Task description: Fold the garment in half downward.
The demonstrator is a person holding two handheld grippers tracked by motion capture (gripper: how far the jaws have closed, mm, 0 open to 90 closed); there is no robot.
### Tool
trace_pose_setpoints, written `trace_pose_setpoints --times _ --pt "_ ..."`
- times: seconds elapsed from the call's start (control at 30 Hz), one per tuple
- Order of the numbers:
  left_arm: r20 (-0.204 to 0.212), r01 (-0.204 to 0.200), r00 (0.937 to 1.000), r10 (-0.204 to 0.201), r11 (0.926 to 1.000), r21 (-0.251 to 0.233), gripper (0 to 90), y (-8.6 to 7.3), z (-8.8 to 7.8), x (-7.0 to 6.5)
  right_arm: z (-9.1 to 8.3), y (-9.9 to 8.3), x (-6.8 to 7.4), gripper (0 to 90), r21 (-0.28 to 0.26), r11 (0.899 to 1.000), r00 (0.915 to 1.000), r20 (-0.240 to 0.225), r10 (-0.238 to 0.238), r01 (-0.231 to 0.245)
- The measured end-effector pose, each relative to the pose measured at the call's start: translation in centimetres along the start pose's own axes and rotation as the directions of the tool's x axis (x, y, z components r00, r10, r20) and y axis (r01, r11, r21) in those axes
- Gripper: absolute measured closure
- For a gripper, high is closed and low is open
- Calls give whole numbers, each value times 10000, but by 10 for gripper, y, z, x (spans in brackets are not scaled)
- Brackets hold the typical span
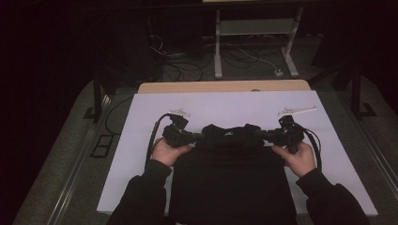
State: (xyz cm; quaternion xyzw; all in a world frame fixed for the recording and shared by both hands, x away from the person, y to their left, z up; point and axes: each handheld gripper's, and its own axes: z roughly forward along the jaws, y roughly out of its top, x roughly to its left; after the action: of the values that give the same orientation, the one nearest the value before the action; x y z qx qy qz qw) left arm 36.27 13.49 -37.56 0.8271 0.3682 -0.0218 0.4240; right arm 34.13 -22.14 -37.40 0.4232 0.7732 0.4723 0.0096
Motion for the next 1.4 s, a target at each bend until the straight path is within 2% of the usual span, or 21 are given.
trace_pose_setpoints --times 0.33,0.77,0.8,1.03,1.4 --pt "34 -274 9996 274 9996 101 852 -8 -4 -11 -5 -9 6 844 165 9998 9999 -104 -108 109" --pt "14 -491 9988 491 9966 666 852 -24 -1 -20 -3 -24 15 842 670 9974 9993 -277 -233 251" --pt "11 -424 9991 424 9969 663 852 -26 -1 -21 -2 -25 16 842 749 9969 9992 -314 -228 251" --pt "94 -625 9980 619 9929 1015 852 -38 1 -28 2 -34 22 842 1169 9922 9983 -435 -377 425" --pt "208 -712 9974 691 9887 1323 852 -50 3 -35 2 -47 23 840 1893 9817 9978 -661 -84 208"
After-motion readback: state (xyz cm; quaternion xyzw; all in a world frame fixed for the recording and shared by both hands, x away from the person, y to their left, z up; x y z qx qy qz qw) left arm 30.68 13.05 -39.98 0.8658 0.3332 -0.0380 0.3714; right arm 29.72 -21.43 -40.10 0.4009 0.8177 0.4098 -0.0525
